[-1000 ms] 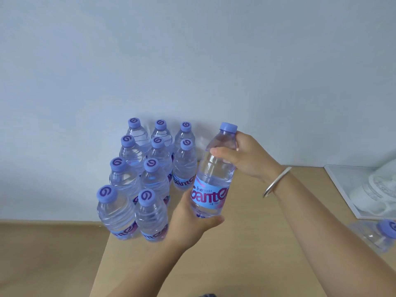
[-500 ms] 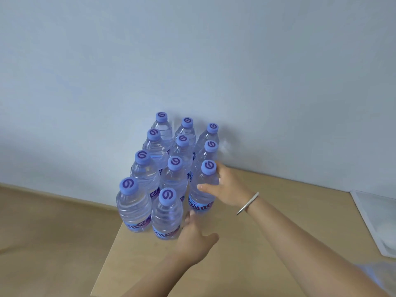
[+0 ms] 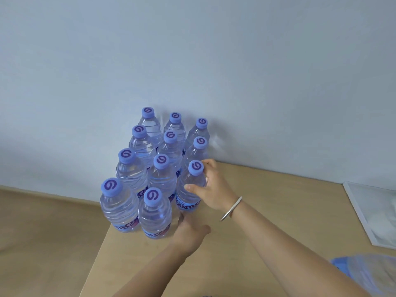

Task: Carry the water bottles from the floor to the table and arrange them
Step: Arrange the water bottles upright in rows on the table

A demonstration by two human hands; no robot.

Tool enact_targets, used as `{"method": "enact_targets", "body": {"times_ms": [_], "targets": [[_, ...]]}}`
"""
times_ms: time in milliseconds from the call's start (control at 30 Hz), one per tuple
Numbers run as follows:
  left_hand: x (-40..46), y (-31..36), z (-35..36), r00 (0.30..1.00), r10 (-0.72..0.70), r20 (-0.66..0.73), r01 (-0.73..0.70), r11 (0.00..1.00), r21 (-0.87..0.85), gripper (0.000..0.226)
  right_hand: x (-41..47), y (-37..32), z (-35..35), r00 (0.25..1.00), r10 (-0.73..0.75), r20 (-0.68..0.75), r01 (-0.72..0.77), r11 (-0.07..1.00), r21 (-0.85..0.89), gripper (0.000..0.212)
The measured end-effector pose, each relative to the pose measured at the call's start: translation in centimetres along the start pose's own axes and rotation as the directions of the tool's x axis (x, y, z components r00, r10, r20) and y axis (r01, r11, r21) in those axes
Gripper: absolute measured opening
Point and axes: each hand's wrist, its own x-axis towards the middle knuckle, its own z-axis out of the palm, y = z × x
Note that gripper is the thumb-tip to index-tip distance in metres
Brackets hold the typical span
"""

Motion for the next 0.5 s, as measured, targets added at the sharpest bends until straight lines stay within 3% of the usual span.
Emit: {"method": "enact_targets", "body": {"times_ms": [333,500], "targets": [[0.3,0.1,1.1,0.997,-0.077,-0.028,0.076,0.997,-0.022,0.083,-0.6,0.0,0.2,1.0,0.014,-0.01,-0.013,0.993,0.121,0.057],[0.1,1.4,0.4,0.979,-0.199,0.032,0.2,0.98,-0.022,0.075,-1.6,-0.1,-0.8,0.999,0.05,0.014,-0.05,0.998,-0.029,0.081]]}}
